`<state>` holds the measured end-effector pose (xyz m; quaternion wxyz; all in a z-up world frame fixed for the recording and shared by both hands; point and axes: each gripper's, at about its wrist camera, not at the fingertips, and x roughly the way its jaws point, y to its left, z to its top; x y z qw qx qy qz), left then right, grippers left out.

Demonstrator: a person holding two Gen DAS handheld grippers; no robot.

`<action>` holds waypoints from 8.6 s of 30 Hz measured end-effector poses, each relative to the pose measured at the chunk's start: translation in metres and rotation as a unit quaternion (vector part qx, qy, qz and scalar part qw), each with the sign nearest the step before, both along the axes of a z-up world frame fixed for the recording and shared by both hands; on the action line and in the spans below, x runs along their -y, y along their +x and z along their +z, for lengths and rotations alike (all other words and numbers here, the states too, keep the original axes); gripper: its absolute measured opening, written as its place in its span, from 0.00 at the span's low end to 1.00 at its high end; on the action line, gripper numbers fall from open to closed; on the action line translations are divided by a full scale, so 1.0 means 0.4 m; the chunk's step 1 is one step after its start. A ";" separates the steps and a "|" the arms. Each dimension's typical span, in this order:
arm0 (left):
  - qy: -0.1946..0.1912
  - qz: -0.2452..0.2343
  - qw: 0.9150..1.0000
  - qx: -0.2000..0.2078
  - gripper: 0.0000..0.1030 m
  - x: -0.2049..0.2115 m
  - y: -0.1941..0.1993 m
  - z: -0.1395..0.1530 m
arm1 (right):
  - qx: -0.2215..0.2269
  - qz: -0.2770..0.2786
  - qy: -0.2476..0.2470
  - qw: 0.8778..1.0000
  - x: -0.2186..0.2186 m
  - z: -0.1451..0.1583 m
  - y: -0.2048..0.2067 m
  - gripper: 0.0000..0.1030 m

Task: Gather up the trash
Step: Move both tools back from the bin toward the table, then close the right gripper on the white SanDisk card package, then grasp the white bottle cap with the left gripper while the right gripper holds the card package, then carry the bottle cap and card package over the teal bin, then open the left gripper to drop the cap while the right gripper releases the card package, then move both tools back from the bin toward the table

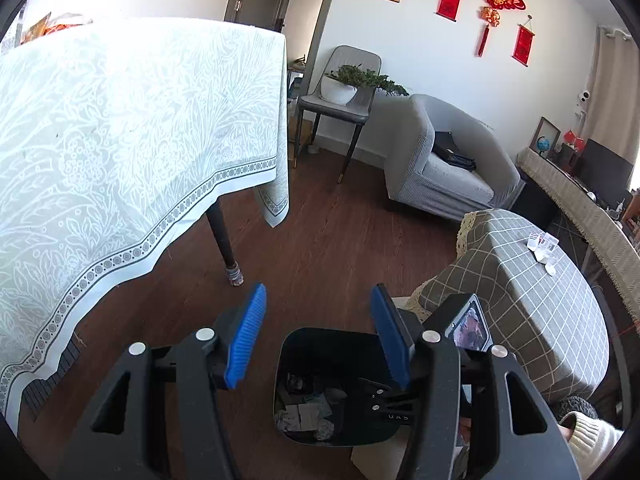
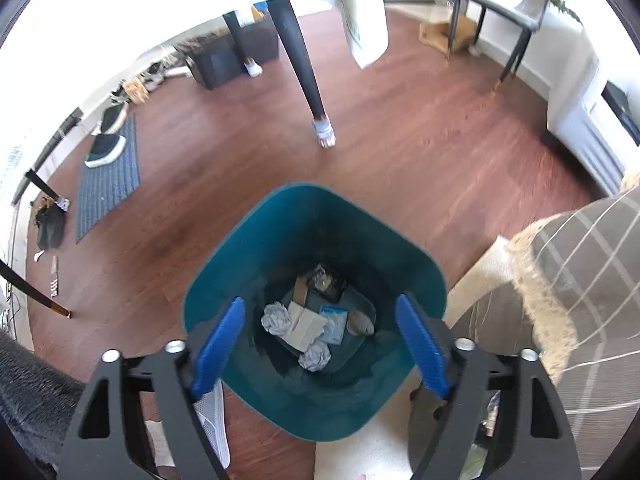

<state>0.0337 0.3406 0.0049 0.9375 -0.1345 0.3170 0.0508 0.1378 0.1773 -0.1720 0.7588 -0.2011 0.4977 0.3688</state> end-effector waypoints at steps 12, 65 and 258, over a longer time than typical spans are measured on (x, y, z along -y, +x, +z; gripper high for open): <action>0.015 -0.008 1.000 0.026 0.61 0.079 0.032 0.056 | 0.076 -0.018 0.095 0.992 0.159 0.244 0.009 0.67; 0.047 -0.251 0.967 -0.022 0.82 0.785 0.409 -0.046 | 0.133 -0.293 0.115 0.940 0.883 0.370 0.383 0.96; 0.014 -0.035 0.995 -0.093 0.63 0.058 0.022 -0.150 | -0.028 -0.056 -0.015 0.998 0.046 -0.037 0.030 0.90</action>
